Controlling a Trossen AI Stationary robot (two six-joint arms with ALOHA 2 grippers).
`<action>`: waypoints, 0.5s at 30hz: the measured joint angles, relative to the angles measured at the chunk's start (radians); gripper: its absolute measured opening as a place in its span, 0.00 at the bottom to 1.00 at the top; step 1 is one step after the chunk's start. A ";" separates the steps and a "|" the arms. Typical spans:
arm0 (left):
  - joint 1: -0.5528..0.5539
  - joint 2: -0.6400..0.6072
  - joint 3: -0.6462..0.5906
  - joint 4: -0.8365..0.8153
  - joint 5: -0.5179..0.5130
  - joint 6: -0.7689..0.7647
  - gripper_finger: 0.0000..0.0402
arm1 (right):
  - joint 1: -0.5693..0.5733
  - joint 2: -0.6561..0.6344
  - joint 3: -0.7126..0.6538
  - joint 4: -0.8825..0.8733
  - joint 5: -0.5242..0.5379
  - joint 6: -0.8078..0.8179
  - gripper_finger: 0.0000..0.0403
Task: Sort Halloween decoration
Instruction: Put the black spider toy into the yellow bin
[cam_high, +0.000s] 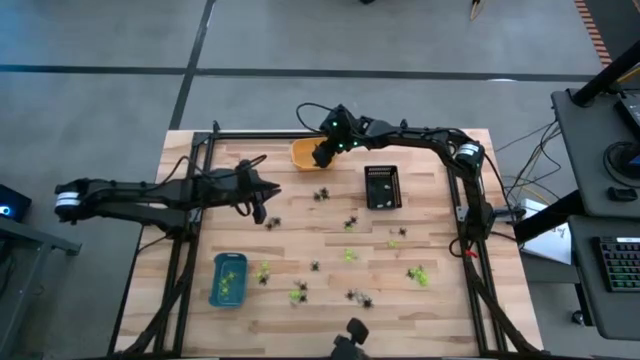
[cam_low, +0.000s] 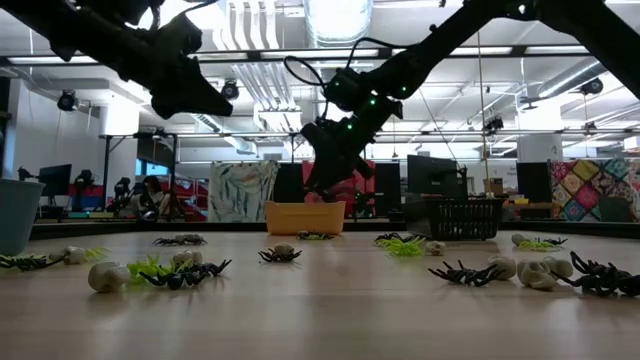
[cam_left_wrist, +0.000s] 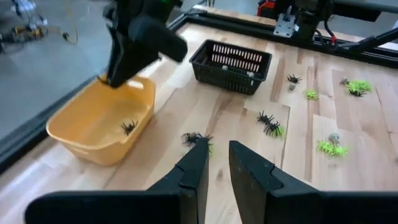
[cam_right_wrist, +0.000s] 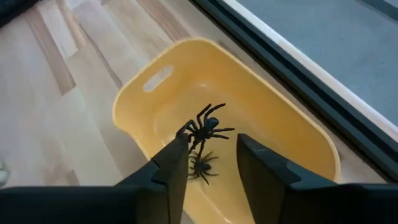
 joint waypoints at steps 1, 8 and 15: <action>0.000 0.007 0.000 0.001 0.000 -0.018 0.12 | 0.000 0.000 0.000 -0.005 0.000 0.000 0.34; 0.000 0.055 0.000 0.003 0.000 -0.154 0.12 | -0.003 0.000 0.000 -0.073 0.002 -0.039 0.40; 0.000 0.107 0.008 0.009 0.000 -0.205 0.12 | -0.006 0.000 -0.001 -0.126 0.037 -0.092 0.35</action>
